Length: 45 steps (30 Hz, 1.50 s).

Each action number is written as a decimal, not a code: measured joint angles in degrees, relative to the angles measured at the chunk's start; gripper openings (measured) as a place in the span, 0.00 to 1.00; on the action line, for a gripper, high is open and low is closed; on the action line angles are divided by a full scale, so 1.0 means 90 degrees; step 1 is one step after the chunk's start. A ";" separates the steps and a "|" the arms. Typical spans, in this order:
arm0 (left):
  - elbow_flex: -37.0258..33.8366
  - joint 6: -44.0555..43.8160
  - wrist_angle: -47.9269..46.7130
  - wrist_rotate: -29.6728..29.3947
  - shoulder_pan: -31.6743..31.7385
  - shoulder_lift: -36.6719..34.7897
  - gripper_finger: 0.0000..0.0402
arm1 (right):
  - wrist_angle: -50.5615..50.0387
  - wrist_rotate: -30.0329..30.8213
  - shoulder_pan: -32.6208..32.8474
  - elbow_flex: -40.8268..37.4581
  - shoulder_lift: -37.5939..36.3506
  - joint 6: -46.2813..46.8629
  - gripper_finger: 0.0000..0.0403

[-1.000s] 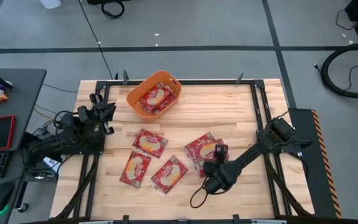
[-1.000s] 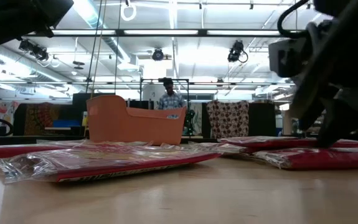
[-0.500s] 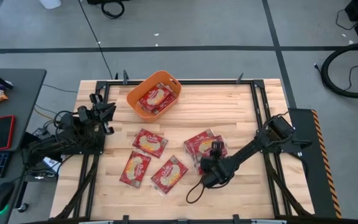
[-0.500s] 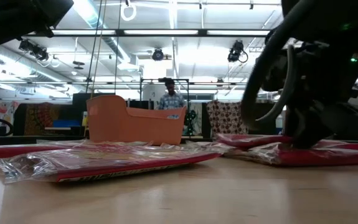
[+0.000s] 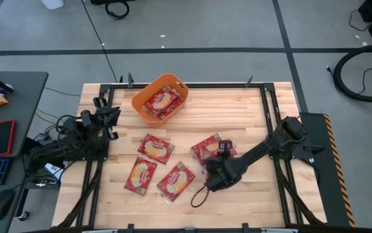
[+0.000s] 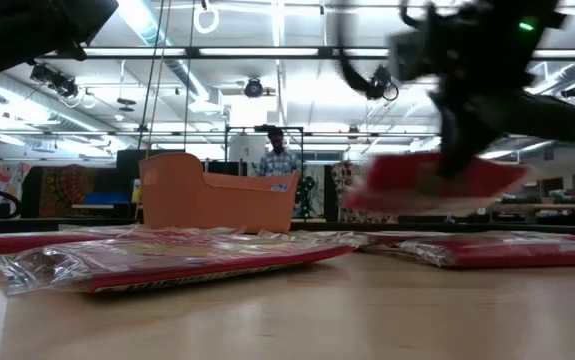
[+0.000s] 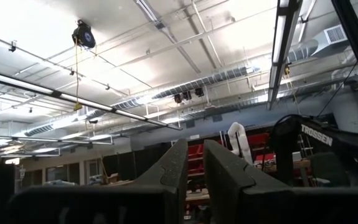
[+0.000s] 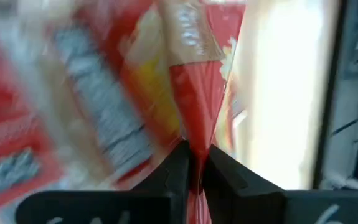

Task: Sort popcorn bags into baskets
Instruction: Put the red popcorn bag into the orange bin

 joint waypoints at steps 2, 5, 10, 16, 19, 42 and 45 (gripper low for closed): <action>0.0000 -0.0017 0.0000 0.0000 0.0000 0.0000 0.14 | 0.0127 0.0294 -0.0161 0.0237 0.0002 -0.0475 0.08; 0.0000 -0.0197 0.0000 0.0002 0.0001 0.0000 0.14 | 0.0510 0.0616 -0.0490 0.0415 0.0025 -0.1141 0.05; 0.0000 -0.0518 -0.0064 0.0002 0.0001 0.0000 0.14 | 0.1346 0.1009 -0.1047 0.0446 0.0029 -0.2371 0.03; 0.0000 -0.0721 -0.0253 0.0005 0.0001 0.0002 0.14 | 0.2531 0.1371 -0.1683 0.0446 0.0029 -0.4256 0.03; 0.0000 -0.0878 -0.0311 0.0004 0.0001 0.0002 0.14 | 0.3355 0.1629 -0.2010 0.0446 0.0029 -0.5379 0.03; 0.0000 -0.1668 -0.0580 -0.0001 0.0006 0.0005 0.14 | 0.8597 -0.0077 -0.4065 0.0458 0.0767 -1.0871 0.04; 0.0000 -0.1620 -0.0585 -0.0013 0.0006 0.0015 0.14 | 0.8646 -0.0301 -0.4245 0.0676 0.1064 -1.0729 0.09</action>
